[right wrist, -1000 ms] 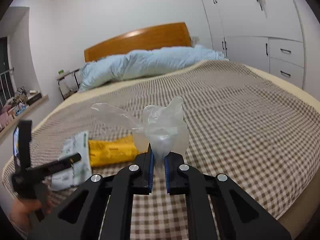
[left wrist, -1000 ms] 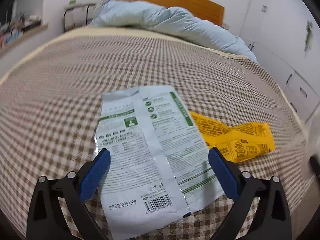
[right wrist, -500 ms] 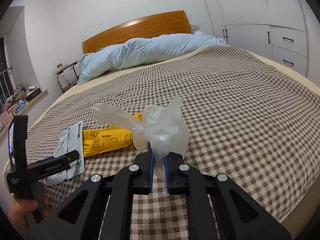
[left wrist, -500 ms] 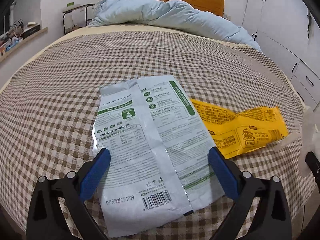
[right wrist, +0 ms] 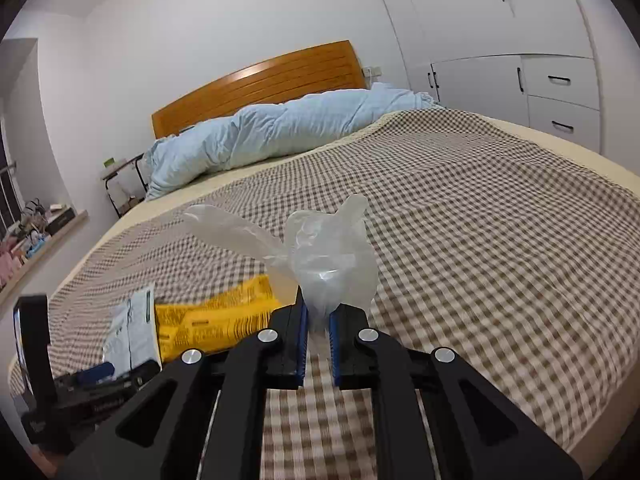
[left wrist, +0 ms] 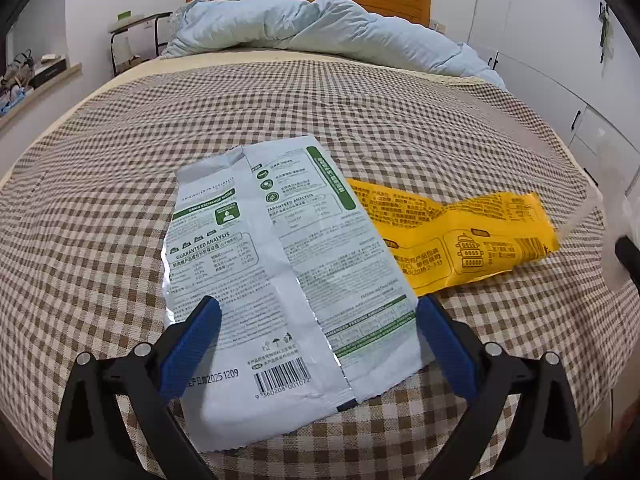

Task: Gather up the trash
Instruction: 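Grasp the white-and-green pouch with the left tool while the right tool holds the glove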

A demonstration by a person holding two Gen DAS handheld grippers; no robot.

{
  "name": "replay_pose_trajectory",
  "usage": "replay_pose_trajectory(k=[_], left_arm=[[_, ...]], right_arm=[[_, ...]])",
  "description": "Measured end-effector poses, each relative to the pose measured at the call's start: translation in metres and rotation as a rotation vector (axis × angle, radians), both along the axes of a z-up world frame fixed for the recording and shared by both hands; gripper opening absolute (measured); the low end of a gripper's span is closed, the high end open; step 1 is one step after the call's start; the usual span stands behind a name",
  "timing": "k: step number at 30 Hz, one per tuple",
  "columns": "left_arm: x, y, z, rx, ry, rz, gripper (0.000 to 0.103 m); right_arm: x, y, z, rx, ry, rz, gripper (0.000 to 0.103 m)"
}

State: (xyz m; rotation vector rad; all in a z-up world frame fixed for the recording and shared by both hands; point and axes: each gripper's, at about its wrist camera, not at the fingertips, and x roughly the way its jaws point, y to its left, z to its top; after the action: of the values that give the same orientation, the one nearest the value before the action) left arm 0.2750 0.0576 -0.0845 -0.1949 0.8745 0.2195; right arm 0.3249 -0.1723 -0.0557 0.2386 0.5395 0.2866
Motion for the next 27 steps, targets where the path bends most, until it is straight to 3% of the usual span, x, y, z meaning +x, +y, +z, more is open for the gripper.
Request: replay_pose_trajectory(k=[8, 13, 18, 25, 27], left_arm=[[0.003, 0.008, 0.0, -0.015, -0.005, 0.036, 0.096], [0.004, 0.014, 0.004, 0.019, -0.002, 0.133, 0.096], [0.007, 0.015, 0.003, 0.075, 0.037, 0.162, 0.097], [0.002, 0.026, 0.001, -0.018, 0.046, 0.196, 0.096], [-0.001, 0.028, 0.0, -0.124, -0.002, 0.139, 0.095]], right_arm=[[0.009, 0.016, 0.002, 0.025, -0.028, 0.091, 0.009], [0.006, 0.022, -0.005, -0.001, -0.014, 0.103, 0.009], [0.002, 0.022, -0.007, 0.006, -0.007, 0.111, 0.009], [-0.003, 0.023, -0.008, -0.006, -0.004, 0.121, 0.009], [-0.003, 0.021, -0.007, -0.001, -0.007, 0.119, 0.009]])
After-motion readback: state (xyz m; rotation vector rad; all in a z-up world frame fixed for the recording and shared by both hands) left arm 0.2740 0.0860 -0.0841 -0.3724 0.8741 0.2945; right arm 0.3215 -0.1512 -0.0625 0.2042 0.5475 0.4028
